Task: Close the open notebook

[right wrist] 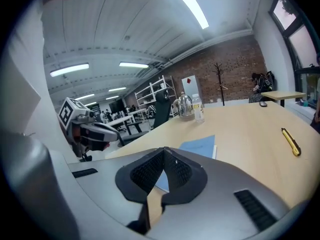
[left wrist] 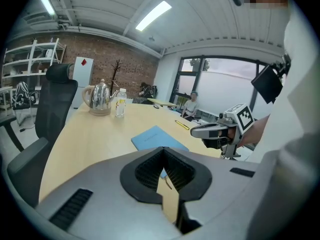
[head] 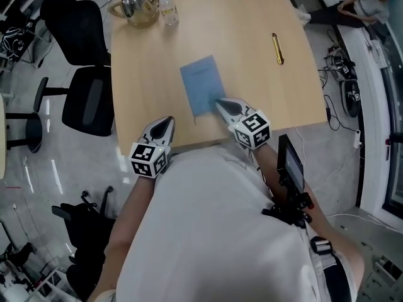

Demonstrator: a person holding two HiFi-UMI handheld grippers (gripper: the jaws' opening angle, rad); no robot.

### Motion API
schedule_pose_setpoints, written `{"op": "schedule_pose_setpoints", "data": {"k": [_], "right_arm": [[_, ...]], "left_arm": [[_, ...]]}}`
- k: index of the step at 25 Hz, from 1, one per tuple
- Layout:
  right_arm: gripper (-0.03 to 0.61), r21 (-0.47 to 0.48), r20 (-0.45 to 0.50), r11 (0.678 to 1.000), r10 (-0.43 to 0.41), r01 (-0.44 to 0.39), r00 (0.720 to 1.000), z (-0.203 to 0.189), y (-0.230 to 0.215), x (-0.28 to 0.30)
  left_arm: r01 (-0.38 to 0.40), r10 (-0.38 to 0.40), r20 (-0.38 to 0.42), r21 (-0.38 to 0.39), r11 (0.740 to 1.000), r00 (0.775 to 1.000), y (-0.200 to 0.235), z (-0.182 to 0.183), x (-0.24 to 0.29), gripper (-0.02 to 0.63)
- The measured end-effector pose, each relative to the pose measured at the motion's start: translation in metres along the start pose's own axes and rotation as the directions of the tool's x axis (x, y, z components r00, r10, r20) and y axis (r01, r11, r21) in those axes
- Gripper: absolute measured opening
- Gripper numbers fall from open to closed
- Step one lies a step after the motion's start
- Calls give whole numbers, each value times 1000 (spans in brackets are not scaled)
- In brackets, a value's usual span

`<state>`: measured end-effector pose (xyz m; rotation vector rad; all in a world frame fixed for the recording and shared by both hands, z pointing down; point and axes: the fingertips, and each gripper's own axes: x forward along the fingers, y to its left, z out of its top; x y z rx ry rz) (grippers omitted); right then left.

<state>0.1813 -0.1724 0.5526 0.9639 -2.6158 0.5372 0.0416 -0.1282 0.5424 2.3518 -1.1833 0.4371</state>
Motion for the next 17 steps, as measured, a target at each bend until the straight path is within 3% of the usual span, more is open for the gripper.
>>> {"op": "schedule_pose_setpoints", "data": {"k": [17], "right_arm": [[17, 32, 14, 999, 1, -2, 1000, -4, 9, -12]], "left_arm": [[24, -24, -25, 29, 999, 999, -10, -4, 1, 5]]}}
